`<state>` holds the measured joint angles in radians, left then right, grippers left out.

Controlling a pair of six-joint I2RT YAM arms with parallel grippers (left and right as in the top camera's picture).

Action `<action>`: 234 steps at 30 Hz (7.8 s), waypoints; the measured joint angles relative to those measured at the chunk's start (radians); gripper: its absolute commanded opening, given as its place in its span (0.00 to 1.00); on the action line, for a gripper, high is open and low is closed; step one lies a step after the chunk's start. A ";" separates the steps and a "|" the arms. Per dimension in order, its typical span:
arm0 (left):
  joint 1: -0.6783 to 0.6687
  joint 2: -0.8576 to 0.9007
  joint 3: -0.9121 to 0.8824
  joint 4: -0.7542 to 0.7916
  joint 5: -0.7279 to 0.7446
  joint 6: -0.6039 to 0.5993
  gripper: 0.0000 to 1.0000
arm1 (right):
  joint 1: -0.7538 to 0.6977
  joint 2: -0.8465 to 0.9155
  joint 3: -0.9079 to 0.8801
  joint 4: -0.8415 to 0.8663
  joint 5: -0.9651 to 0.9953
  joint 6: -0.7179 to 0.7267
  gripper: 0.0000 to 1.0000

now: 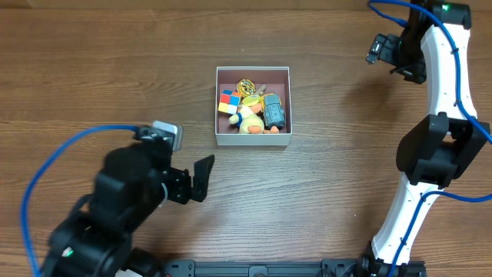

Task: Pack container

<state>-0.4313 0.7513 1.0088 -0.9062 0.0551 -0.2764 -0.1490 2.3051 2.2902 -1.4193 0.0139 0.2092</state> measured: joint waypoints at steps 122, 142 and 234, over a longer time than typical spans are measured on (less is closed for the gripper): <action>0.504 -0.735 -0.960 0.765 0.026 0.331 1.00 | 0.000 0.000 0.000 0.002 0.000 0.000 1.00; 0.504 -0.735 -0.960 0.765 0.026 0.331 1.00 | 0.006 -0.002 0.000 0.002 0.000 0.000 1.00; 0.504 -0.737 -0.969 0.771 0.021 0.331 1.00 | 0.260 -2.290 -2.169 1.472 -0.076 0.000 1.00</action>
<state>0.0727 0.0147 0.0399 -0.1352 0.0765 0.0544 0.1108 0.0147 0.1211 0.0525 -0.0620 0.2089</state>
